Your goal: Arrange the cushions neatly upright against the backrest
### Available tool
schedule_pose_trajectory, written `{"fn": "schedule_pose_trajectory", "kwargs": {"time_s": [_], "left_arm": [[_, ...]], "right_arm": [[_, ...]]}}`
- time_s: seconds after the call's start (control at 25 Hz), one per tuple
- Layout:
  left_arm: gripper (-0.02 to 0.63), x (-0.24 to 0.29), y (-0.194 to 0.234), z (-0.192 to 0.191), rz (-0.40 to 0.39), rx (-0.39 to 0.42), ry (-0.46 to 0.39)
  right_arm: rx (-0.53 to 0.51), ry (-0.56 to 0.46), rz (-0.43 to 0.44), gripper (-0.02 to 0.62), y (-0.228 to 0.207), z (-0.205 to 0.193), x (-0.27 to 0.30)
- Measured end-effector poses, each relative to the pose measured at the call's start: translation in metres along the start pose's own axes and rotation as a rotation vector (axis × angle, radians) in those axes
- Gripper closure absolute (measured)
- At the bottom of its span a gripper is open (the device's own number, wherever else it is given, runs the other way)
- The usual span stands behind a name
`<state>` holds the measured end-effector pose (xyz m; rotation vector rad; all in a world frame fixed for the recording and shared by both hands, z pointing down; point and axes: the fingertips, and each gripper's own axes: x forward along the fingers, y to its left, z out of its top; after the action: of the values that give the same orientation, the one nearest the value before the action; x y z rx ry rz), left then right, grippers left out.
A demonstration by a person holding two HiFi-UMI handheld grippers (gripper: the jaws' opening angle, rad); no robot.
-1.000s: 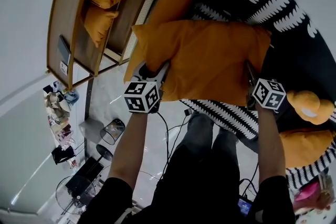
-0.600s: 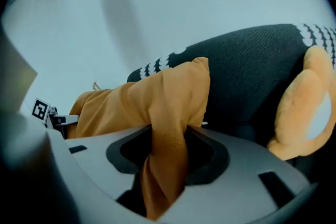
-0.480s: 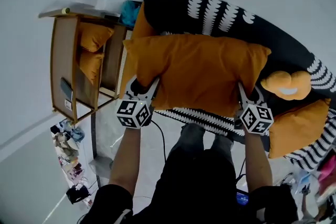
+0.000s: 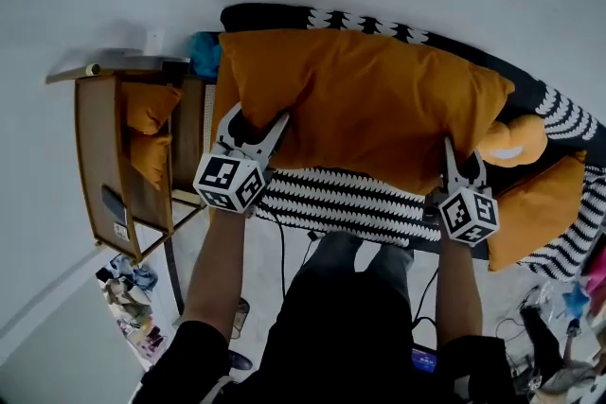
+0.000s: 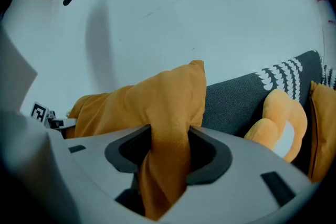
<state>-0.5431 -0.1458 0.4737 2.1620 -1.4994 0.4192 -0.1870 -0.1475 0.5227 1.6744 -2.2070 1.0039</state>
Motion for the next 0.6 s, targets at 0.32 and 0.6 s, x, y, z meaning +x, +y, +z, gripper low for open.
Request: {"fn": "schedule_pose_trajectory", "kwargs": {"time_s": [0.32,0.6], "left_arm": [[0.259,0.039,0.028,-0.042,-0.040,0.056,0.102],[0.212,0.050,0.049,-0.094,0.110,-0.017,0.176]], "right_arm": [[-0.025,0.042,-0.131,0.347,-0.015,-0.034,0.033],[-0.090,0.095,-0.178,0.278,-0.032,-0.057,0.049]]}}
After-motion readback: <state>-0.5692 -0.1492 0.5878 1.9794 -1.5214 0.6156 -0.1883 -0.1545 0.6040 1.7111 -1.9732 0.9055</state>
